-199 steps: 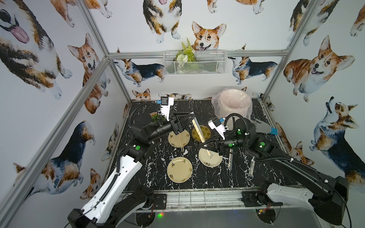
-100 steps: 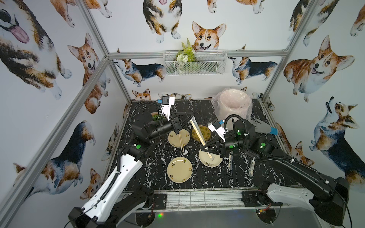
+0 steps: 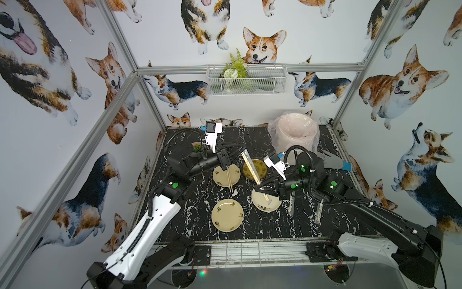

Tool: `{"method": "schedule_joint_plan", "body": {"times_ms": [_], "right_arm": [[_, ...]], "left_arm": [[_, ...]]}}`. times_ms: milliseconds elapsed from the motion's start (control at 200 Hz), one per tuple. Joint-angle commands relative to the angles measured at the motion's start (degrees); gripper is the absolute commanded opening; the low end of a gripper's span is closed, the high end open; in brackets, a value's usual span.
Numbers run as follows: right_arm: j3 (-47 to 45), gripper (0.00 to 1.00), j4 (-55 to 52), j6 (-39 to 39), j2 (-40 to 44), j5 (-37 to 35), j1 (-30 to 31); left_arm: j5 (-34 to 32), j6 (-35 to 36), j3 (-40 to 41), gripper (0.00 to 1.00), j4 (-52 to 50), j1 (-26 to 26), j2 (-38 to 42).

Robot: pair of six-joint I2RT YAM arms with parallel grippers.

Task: Remove the packaging of disposable chopsticks
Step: Remove the packet bag from the disposable chopsticks.

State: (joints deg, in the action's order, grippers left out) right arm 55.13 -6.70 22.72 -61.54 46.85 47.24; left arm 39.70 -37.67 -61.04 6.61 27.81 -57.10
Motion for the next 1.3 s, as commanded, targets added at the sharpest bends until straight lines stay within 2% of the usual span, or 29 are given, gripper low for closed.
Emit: {"method": "schedule_joint_plan", "body": {"times_ms": [0, 60, 235, 260, 305, 425, 546, 626, 826, 1061, 1296], "right_arm": [[0.28, 0.00, 0.37, -0.42, 0.02, -0.25, 0.06], [0.33, 0.00, 0.33, -0.39, -0.05, -0.18, 0.05], [0.35, 0.00, 0.28, -0.30, -0.19, -0.29, 0.04], [0.47, 0.00, 0.28, -0.20, -0.20, -0.29, 0.09], [0.44, 0.00, 0.20, -0.13, -0.30, -0.34, 0.05], [0.61, 0.00, 0.60, 0.96, -0.17, -0.78, 0.05], [1.70, 0.00, 1.25, 5.10, -0.99, -1.35, 0.04], [2.74, 0.00, 2.65, 11.24, -2.09, -0.63, 0.04], [10.23, 0.00, -1.81, 23.95, -5.63, -0.30, 0.41], [20.65, 0.00, -17.38, 24.16, -9.46, -7.45, 1.13], [22.41, 0.00, -17.16, 24.19, -12.77, -15.63, 1.62]], "left_arm": [[1.24, 0.52, -0.58, 0.17, 0.25, -0.04, -0.06], [1.39, 0.65, -0.58, 0.13, 0.22, -0.04, -0.10], [1.50, 0.88, -0.49, 0.14, -0.20, -0.04, -0.01], [1.51, 0.91, -0.49, 0.12, -0.22, -0.04, 0.13], [1.50, 1.01, -0.36, 0.00, -0.11, -0.04, 0.18], [0.23, 1.18, -0.25, 0.00, -0.62, -0.04, 0.45], [-7.65, 2.35, 0.53, 0.00, -3.84, -0.04, 2.22], [-12.43, 3.69, 1.30, 0.00, -5.21, -0.04, 3.37], [-19.92, 5.79, 2.29, 0.00, -7.49, 0.36, 5.60], [-20.40, 1.50, 4.13, 0.00, -3.23, 0.96, 5.86], [-21.30, -2.32, 5.34, 0.00, 0.90, 3.43, 5.10]]}}
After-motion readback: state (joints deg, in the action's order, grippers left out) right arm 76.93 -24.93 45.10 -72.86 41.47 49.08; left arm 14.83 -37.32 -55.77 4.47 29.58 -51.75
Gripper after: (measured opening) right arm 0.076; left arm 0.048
